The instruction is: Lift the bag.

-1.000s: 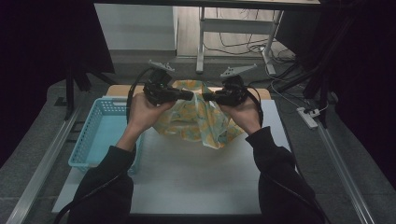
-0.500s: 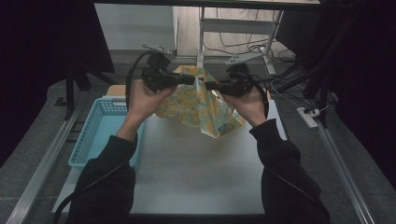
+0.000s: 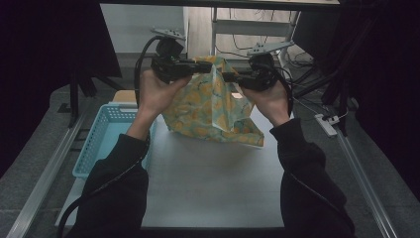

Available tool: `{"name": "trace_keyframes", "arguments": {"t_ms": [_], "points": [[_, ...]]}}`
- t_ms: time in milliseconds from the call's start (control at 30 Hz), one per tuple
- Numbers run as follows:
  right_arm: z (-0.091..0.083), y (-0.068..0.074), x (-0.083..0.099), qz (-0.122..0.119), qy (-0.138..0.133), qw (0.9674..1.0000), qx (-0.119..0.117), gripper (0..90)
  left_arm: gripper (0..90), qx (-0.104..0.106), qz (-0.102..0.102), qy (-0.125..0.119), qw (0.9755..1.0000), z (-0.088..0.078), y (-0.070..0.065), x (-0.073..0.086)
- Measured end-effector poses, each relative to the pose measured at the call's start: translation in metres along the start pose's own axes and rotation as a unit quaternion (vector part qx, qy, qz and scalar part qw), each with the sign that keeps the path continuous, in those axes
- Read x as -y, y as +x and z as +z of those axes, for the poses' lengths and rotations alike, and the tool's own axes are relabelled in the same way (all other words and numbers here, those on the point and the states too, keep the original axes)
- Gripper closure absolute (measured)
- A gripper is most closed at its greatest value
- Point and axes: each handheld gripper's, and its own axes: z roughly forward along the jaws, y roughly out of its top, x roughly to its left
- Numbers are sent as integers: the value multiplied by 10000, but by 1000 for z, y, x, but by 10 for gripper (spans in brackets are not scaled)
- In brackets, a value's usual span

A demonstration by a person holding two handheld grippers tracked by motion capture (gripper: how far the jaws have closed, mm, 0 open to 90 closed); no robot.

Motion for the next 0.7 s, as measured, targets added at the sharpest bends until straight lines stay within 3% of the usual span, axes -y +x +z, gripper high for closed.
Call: {"name": "trace_keyframes", "arguments": {"t_ms": [433,633,700], "points": [[7,-7,6,75,92,9998,133,900,900,-248,127,101,9996,22,5,1],[21,-11,16,197,217,9995,150,892,890,-350,120,319,9988,36,13,12],[24,-13,21,263,265,9992,114,837,850,-384,115,409,9984,39,15,17]]}}
